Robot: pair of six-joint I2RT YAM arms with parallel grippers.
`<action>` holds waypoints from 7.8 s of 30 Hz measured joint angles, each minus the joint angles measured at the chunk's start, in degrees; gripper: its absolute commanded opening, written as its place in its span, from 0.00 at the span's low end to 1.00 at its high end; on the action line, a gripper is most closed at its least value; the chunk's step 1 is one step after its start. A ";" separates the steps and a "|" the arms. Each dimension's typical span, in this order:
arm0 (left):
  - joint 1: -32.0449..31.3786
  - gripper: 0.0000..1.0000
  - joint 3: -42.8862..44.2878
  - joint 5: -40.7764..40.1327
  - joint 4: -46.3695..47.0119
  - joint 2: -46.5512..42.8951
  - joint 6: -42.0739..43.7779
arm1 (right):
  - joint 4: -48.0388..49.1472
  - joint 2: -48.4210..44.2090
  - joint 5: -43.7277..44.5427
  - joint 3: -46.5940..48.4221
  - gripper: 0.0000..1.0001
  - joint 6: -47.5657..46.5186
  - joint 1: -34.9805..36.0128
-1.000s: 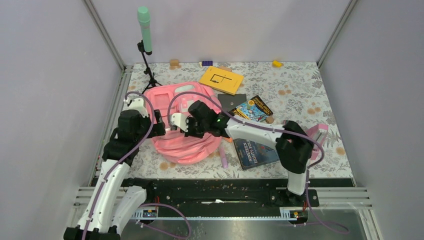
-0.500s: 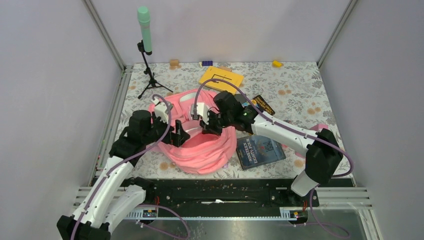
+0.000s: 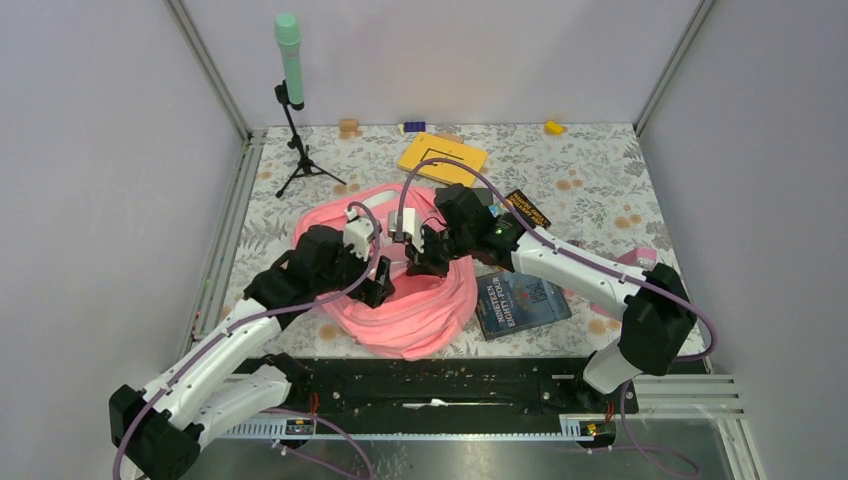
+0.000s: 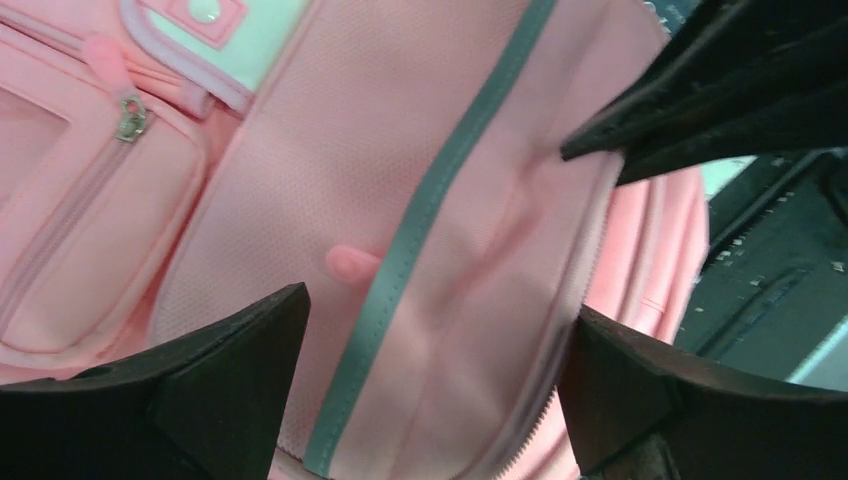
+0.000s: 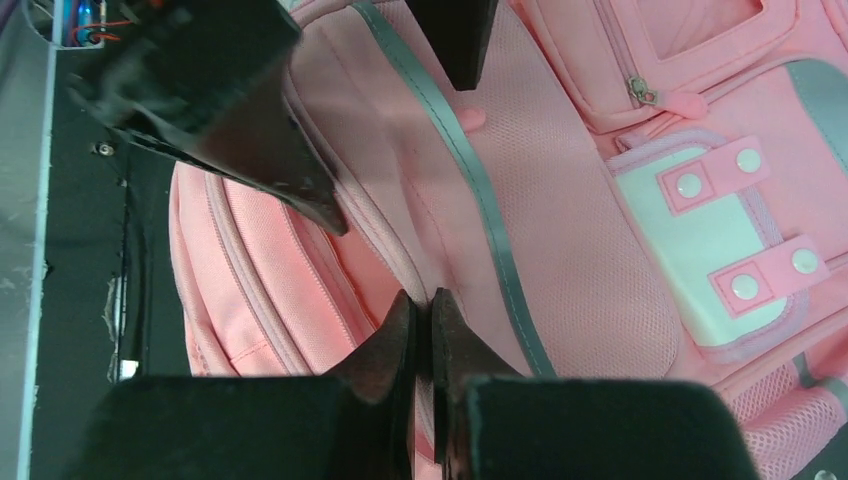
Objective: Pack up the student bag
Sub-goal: Pick up the stationery from the center of the board, then place the stationery in the student bag, then pick up the stationery from the center of the board.
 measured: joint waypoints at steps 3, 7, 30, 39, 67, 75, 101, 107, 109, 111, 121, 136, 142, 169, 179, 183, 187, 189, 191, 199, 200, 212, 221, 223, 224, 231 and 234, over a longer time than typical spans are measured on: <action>-1.97 0.63 0.07 -4.35 -0.09 0.61 0.26 | 0.20 -0.11 -0.74 0.00 0.00 1.09 -0.04; -4.68 0.25 1.40 -7.10 -0.28 2.05 0.33 | 0.74 -0.11 -0.26 -0.02 0.06 3.74 -0.22; 4.48 0.00 4.02 -31.52 -6.73 -3.58 -5.66 | 9.57 -27.89 34.21 -28.52 0.63 44.26 0.42; 5.25 0.00 2.78 -36.17 -8.46 -7.65 -4.87 | 6.67 -19.82 47.87 -32.11 0.61 55.74 12.11; 5.25 0.00 -0.11 -31.91 -7.98 -9.73 -3.10 | 2.14 4.24 57.48 -22.80 0.18 66.99 18.69; 5.29 0.00 -0.35 -29.77 -7.96 -9.73 -2.62 | 1.49 3.37 57.77 -23.30 0.00 68.24 18.69; 3.30 0.00 -0.72 -17.35 -5.40 -9.49 -1.60 | -1.88 -4.11 32.30 -0.87 0.00 63.49 16.39; 2.34 0.00 -1.09 -17.42 -5.33 -9.49 -1.53 | -0.44 0.57 25.40 0.61 0.00 69.64 11.93; 2.08 0.00 -1.16 -17.46 -5.38 -9.49 -1.46 | -0.07 1.68 24.46 0.66 0.00 71.76 11.23; 1.95 0.00 -1.20 -17.46 -5.35 -9.49 -1.36 | 0.28 2.49 24.30 0.70 0.00 74.14 10.95; 1.60 0.00 -1.20 -17.68 -4.07 -9.51 -1.14 | 9.38 3.23 29.92 -0.39 0.00 87.49 10.84; 1.33 0.00 -1.20 -17.81 -2.80 -9.66 -1.14 | 20.04 9.11 48.72 -0.85 0.41 93.15 14.75; 1.29 0.00 -1.20 -18.21 -2.69 -9.62 -1.09 | 25.79 9.49 51.82 -2.80 0.58 89.96 15.47; 1.49 0.00 -1.18 -35.36 -3.72 -9.64 -2.56 | 41.57 -14.36 49.70 -25.90 0.65 59.49 16.61; 6.58 0.00 -1.18 -43.93 -6.78 -9.90 -4.66 | 33.05 -14.62 39.10 -31.74 0.64 50.60 5.75; 7.13 0.00 -1.18 -45.33 -7.52 -10.03 -5.14 | 33.59 -8.94 35.41 -31.71 0.64 48.11 4.87; 7.13 0.00 -1.18 -45.44 -8.20 -9.92 -5.29 | 33.90 -2.27 31.63 -30.91 0.63 45.70 4.04; 7.13 0.00 -1.18 -45.18 -8.22 -9.92 -5.25 | 33.51 0.52 30.58 -29.49 0.61 44.59 3.87; 7.13 0.00 -1.18 -44.83 -8.24 -9.92 -5.25 | 32.72 2.64 30.23 -27.45 0.59 43.69 3.87; 7.17 0.00 -1.18 -43.58 -8.24 -8.83 -5.25 | 29.81 6.67 30.99 -20.63 0.57 39.63 3.87; 7.17 0.00 -1.18 -43.43 -8.24 -8.81 -5.22 | 29.53 6.95 31.30 -20.59 0.57 39.23 3.87; 7.17 0.00 -1.18 -42.29 -8.22 -8.37 -5.20 | 22.64 11.15 37.94 -19.21 0.56 34.84 6.36; 7.17 0.00 -1.18 -42.01 -8.22 -8.35 -5.20 | 19.52 13.03 42.29 -16.15 0.53 31.65 10.58; 7.17 0.00 -1.18 -41.99 -8.22 -8.35 -5.20 | 19.47 13.03 42.25 -16.15 0.51 31.52 10.64; 7.17 0.00 -1.18 -41.97 -8.22 -8.35 -5.20 | 19.50 13.05 42.21 -16.13 0.50 31.47 10.64; 7.17 0.00 -1.18 -41.79 -8.22 -8.37 -5.20 | 18.01 14.27 40.30 -14.29 0.52 31.19 10.64; 7.17 0.00 -1.18 -41.79 -8.22 -8.37 -5.20 | 17.88 14.27 39.78 -14.27 0.50 31.47 10.62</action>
